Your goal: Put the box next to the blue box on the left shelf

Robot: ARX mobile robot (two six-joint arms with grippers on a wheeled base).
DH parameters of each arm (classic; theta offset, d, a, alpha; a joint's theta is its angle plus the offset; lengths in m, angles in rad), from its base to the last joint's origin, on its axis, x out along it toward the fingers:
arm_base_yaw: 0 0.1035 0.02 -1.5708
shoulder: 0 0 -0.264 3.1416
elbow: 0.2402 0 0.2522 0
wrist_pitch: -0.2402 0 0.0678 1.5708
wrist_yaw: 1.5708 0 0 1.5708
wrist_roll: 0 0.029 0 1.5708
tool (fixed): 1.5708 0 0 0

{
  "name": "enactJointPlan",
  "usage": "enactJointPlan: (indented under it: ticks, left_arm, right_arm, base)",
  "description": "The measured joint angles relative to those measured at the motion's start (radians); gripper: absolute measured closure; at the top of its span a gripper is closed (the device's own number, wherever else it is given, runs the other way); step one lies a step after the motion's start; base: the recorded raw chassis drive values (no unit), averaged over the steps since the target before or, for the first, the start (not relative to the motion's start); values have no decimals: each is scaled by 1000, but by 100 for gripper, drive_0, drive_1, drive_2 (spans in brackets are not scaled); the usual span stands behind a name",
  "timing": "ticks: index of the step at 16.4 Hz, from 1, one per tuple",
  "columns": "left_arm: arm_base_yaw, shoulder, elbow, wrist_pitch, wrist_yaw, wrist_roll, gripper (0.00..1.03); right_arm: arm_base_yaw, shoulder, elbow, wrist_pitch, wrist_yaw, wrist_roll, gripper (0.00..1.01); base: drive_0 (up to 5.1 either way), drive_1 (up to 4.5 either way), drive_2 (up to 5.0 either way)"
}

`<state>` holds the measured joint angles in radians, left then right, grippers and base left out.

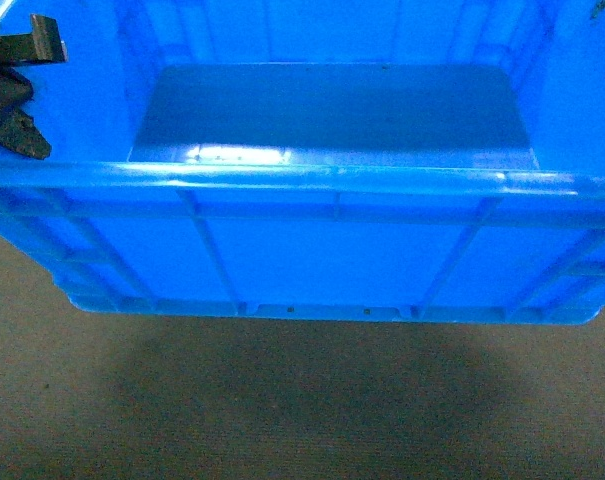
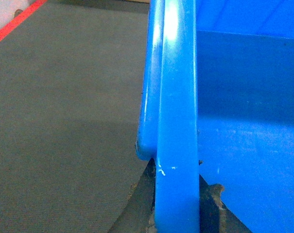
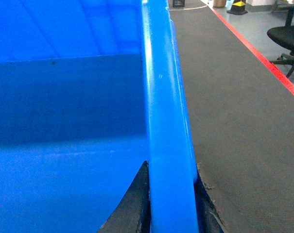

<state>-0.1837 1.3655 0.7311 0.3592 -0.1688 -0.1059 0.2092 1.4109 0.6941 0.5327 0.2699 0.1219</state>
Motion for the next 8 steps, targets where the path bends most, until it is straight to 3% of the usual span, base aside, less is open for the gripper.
enactJointPlan:
  ticks: [8]
  left_arm:
    - [2,-3,0,-2,-1,0,94]
  right_arm:
    - [0,0,0,1,-1,0,84]
  base:
    - [0,0,0]
